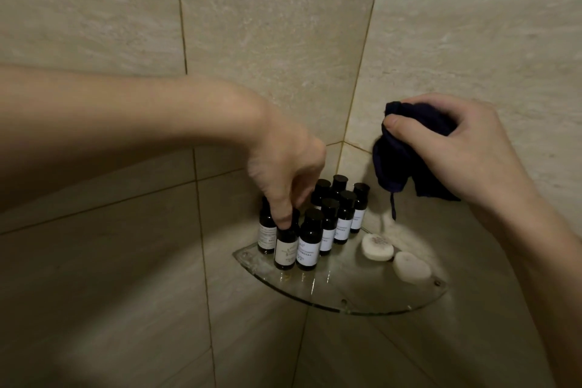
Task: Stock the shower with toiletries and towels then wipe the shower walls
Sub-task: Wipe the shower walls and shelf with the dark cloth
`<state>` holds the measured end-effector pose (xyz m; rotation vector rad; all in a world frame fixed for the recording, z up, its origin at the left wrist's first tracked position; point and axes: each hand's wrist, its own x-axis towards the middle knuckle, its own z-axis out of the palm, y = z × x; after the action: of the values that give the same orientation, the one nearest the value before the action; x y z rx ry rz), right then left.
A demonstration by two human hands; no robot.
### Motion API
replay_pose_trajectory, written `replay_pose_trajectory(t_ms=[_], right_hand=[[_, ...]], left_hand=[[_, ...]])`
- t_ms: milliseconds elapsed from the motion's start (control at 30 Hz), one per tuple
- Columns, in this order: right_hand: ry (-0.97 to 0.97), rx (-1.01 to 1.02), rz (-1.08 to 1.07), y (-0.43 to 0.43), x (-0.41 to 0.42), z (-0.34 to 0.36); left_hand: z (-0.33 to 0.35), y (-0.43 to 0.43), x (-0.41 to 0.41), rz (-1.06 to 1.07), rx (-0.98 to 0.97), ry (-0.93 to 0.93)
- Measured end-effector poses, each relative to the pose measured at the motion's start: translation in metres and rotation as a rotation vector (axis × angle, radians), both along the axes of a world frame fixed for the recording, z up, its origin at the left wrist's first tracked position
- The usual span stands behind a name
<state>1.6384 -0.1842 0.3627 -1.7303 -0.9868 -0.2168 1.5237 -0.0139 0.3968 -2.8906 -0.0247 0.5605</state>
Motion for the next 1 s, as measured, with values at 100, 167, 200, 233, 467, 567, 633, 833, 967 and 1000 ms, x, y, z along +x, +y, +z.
replay_pose_trajectory(t_ms=[100, 167, 200, 233, 467, 567, 633, 833, 967, 1000], right_hand=[[0.026, 0.002, 0.009, -0.001, -0.002, 0.0], [0.024, -0.001, 0.012, -0.002, -0.003, 0.001], [0.022, -0.002, 0.012, -0.002, -0.003, 0.001], [0.023, -0.001, 0.015, -0.002, -0.003, 0.001], [0.005, -0.016, 0.019, -0.002, 0.0, 0.001], [-0.005, -0.021, 0.012, -0.004, 0.003, 0.0], [0.004, -0.017, 0.02, -0.005, 0.002, -0.001], [0.004, -0.015, 0.017, -0.005, 0.0, -0.001], [-0.002, -0.028, 0.028, -0.004, 0.001, -0.001], [0.008, -0.024, 0.032, -0.004, 0.001, -0.001]], left_hand=[[-0.008, 0.002, 0.0, -0.055, 0.031, -0.035], [-0.01, 0.005, -0.001, -0.079, 0.036, -0.054], [-0.01, 0.006, -0.001, -0.086, 0.029, -0.059], [-0.009, 0.007, -0.001, -0.089, 0.021, -0.065], [-0.003, 0.006, 0.008, -0.123, 0.036, -0.135], [-0.01, 0.003, 0.015, -0.139, 0.082, -0.154], [-0.014, 0.002, 0.02, -0.159, 0.129, -0.161], [-0.018, 0.0, 0.025, -0.212, 0.258, -0.191], [-0.021, 0.0, 0.024, -0.218, 0.305, -0.235], [-0.022, 0.0, 0.024, -0.232, 0.316, -0.245]])
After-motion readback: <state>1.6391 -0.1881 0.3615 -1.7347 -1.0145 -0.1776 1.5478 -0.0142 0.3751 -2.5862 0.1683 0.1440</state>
